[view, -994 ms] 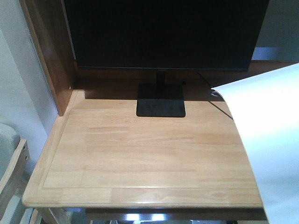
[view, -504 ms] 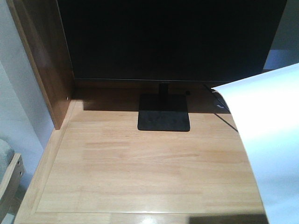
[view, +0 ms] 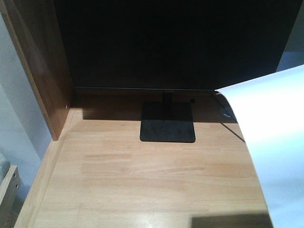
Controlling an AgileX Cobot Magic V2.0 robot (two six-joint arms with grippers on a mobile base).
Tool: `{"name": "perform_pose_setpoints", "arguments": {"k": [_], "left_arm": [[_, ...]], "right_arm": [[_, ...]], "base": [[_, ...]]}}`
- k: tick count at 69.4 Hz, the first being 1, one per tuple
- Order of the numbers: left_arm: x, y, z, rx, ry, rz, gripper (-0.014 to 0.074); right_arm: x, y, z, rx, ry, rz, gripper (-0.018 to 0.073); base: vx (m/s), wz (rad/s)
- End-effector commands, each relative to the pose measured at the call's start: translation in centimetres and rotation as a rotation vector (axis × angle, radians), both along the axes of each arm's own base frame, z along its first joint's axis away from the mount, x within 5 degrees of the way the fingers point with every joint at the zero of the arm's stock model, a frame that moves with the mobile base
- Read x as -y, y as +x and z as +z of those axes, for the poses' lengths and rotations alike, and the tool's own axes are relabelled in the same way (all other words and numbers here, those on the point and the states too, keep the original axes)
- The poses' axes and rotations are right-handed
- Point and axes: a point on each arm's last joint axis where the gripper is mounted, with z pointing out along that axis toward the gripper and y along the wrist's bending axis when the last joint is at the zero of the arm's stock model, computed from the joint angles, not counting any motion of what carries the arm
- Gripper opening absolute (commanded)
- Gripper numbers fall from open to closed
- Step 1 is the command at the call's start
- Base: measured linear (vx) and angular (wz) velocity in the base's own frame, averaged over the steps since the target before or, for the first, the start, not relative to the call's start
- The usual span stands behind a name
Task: Grab stapler and paper to desk for stapling
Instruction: 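Hold the stapler and paper above the desk surface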
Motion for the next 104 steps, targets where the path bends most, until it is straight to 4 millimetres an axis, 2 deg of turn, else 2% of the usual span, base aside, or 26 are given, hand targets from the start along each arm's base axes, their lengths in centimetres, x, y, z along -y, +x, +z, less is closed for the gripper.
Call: {"name": "perform_pose_setpoints", "arguments": {"k": [1, 104], "left_arm": [[0.07, -0.09, 1.66, 0.107, -0.048, -0.015, -0.0006], [0.07, -0.09, 1.66, 0.107, -0.048, -0.015, -0.0006]], "right_arm": [[0.08, -0.33, 1.02, 0.048, 0.011, -0.002, -0.0008], [0.08, -0.32, 1.02, 0.047, 0.011, -0.002, -0.0008]], "base": [[0.05, -0.01], [0.01, 0.00]]}}
